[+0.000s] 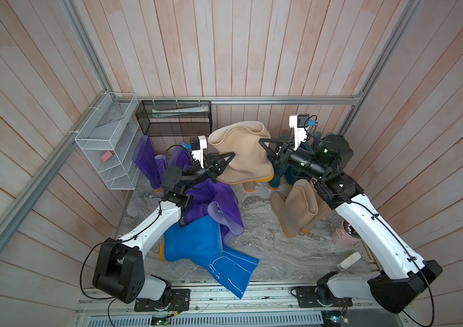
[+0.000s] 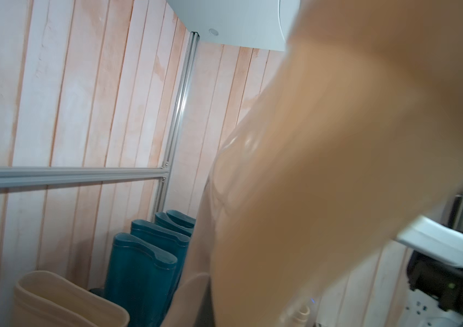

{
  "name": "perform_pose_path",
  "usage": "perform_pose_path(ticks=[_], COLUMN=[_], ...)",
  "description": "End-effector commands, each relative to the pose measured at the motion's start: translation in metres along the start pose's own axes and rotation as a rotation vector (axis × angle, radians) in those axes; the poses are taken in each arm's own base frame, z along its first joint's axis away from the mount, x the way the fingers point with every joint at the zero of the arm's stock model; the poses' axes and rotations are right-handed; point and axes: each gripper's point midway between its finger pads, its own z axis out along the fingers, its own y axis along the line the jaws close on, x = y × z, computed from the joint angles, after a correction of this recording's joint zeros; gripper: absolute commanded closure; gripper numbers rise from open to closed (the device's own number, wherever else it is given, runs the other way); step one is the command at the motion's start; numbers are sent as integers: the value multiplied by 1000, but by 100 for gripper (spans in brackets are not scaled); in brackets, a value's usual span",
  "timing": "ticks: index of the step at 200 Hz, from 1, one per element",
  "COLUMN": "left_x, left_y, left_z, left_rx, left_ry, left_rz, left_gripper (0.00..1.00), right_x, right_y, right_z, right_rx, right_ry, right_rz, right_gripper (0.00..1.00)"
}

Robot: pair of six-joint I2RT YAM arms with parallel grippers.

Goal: Match and arrange rain boots in pairs
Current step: Pick up the rain boot at the center of the board.

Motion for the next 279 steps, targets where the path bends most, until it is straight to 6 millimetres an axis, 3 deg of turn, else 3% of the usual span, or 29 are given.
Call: perform_pose_path(ticks=[1, 6, 10, 43, 77, 107, 135, 176, 204, 231, 246, 279], left_x=[-30, -31, -32, -44, -42, -41, -36, -19, -15, -4, 1, -2], left_y=[-17, -13, -11, 6, 11, 13, 18, 23, 22, 22, 23, 26], left_z=[1, 0, -1, -12, -13, -7, -5, -3, 3, 15, 21, 26], left_rx=[53, 43, 40, 33, 71, 118, 110, 119, 129, 141, 142, 139], left_ry=[-42, -43, -40, -14, 70, 131, 160, 196, 203, 251, 271, 272], left_rz=[60, 53, 45, -34, -58, -91, -99, -141, -135, -130, -132, -123], left_gripper=[100, 100, 100, 100, 100, 100, 100, 100, 100, 100, 100, 100], right_x=[-23, -20, -18, -5, 5, 17, 28, 29, 29, 35, 40, 59], right_y=[25, 23, 21, 4, -23, -25, -18, -8, -27, -28, -32, -34], right_z=[-3, -2, -2, -17, -34, -31, -21, -13, 2, 10, 17, 22], right_rx=[-131, -129, -131, -89, 23, -36, -157, -270, -218, -274, -281, -344], right_ry=[-72, -64, -55, -20, -1, 28, 74, 76, 81, 105, 127, 188], right_rz=[-42, -43, -44, -155, -306, -347, -320, -278, -220, -157, -134, -67], right_gripper=[100, 100, 95, 40, 17, 2, 2, 2, 2, 2, 20, 73])
